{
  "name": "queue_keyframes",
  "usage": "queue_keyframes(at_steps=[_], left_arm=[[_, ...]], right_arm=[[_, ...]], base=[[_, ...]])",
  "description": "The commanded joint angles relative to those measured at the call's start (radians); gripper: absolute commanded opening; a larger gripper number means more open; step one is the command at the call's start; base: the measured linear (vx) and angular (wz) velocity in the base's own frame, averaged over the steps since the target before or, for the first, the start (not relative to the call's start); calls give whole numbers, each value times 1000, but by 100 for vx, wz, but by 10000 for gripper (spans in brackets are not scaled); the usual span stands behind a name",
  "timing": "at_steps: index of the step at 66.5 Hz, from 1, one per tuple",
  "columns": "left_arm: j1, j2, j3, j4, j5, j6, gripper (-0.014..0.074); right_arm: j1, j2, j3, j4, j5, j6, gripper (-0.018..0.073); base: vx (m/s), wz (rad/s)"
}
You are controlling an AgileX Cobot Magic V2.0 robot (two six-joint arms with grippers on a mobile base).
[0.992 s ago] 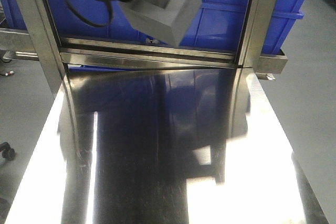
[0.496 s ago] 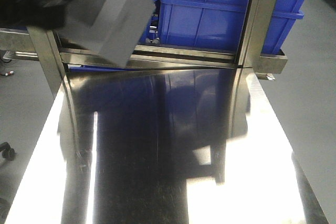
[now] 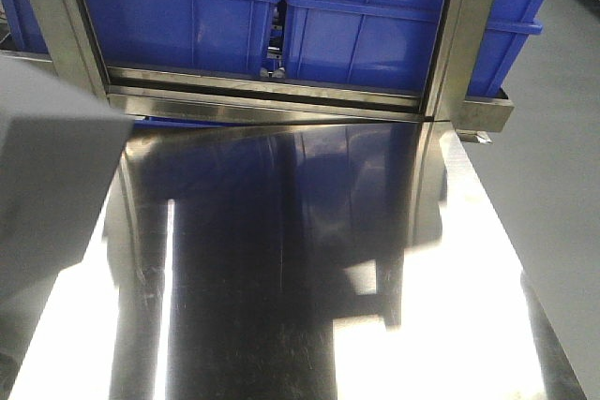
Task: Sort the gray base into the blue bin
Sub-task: 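Lift the gray block with the left gripper and tuck it beside the robot, then drive the base away from the table holding the block in the left gripper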
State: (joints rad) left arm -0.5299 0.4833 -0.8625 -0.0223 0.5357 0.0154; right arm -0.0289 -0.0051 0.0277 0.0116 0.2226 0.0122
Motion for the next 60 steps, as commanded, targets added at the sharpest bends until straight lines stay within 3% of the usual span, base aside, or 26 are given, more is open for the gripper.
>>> queue_keyframes(at_steps=[1,22,60], left_arm=[[-4,-76,36,-5,-113,-5,20],[-4,-265,184,-5,-129,-5,20],[-4,-268,187,-5,-122,-5,20]], right_arm=[[-3,18,2,-5,-73,-12,-5],[-3,18,2,-5,-73,-12,-5],[-3,18,2,-5,-73,-12,-5]], base=[[0,0],[0,0],[0,0]])
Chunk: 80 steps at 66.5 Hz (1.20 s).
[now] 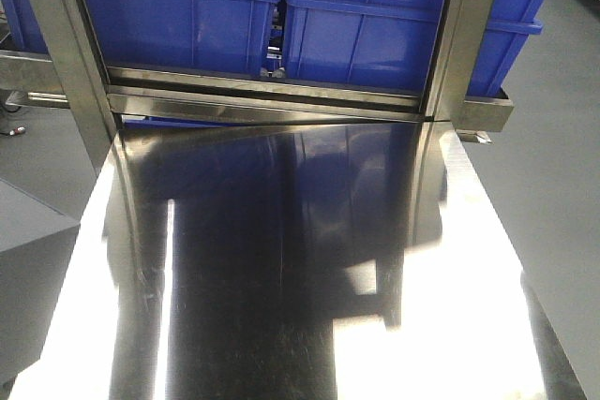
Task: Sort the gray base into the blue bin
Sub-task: 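Drive the base away from the table holding the block in the left gripper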
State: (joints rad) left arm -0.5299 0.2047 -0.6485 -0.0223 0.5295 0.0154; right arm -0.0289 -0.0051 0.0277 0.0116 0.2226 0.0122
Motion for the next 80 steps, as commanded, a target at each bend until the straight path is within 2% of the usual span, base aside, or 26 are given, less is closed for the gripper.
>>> queue_keyframes(at_steps=[1,80], left_arm=[[-4,10,-27,-5,-116,-5,20],[-4,11,-27,-6,-113,-5,20]], right_arm=[[-3,18,2,-5,-73,-12,-5],[-3,18,2,-5,-73,-12,-5]], base=[[0,0],[0,-1]])
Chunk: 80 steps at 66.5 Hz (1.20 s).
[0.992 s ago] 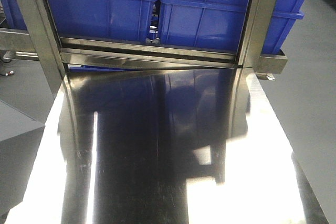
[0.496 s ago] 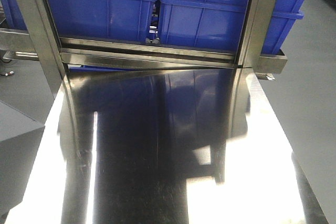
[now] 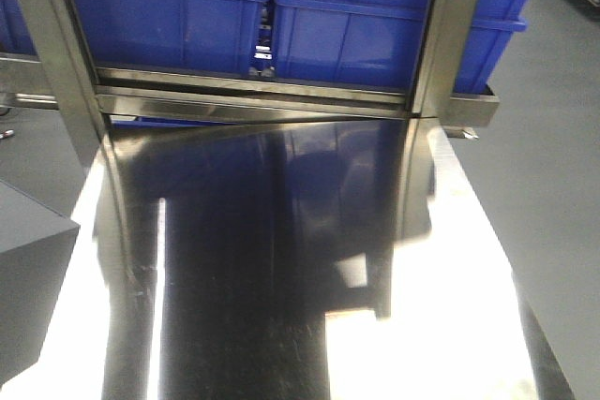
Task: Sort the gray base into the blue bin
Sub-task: 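Drive the base away from the table holding the block in the left gripper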
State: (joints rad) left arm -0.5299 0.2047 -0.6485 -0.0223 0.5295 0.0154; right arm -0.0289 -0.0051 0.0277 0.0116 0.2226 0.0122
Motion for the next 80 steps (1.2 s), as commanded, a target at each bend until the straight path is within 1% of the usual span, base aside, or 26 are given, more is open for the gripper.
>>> queue_keyframes(at_steps=[1,47,80], left_arm=[[-4,11,-27,-6,-113,-5,20],[-4,11,-27,-6,-113,-5,20],[-4,11,-27,-6,-113,-5,20]], right_arm=[[-3,18,2,-5,-73,-12,-5],[-3,18,2,-5,-73,-12,-5],[-3,18,2,-5,-73,-12,-5]], base=[[-6,-20],[-11,-45],[-6,-31]])
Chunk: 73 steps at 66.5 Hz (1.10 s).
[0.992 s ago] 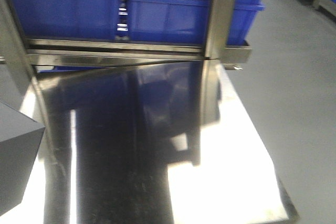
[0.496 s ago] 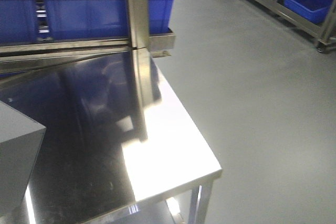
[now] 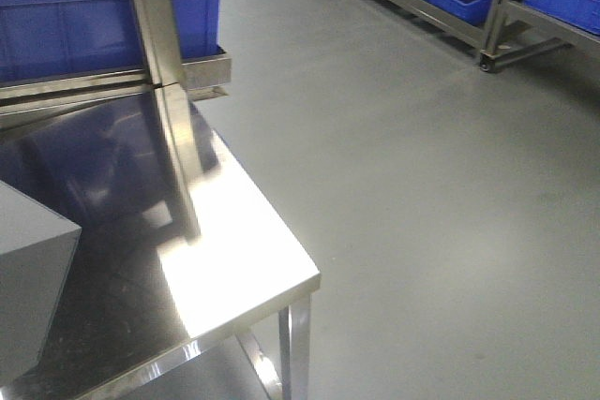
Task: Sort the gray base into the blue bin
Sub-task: 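Drive the base away from the table holding the block in the left gripper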
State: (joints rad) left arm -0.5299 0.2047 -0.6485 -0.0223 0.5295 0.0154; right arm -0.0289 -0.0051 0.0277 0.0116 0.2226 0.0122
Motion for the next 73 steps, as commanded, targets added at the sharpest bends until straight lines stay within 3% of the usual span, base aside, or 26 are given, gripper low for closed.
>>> queue_keyframes(at_steps=[1,33,73], left_arm=[[-4,11,-27,-6,-113,-5,20],[-4,11,-27,-6,-113,-5,20],[-4,11,-27,-6,-113,-5,20]], right_arm=[[-3,18,2,-5,-73,-12,-5],[-3,18,2,-5,-73,-12,-5],[-3,18,2,-5,-73,-12,-5]], base=[[-3,-27],[-2,-37],[-2,-68]])
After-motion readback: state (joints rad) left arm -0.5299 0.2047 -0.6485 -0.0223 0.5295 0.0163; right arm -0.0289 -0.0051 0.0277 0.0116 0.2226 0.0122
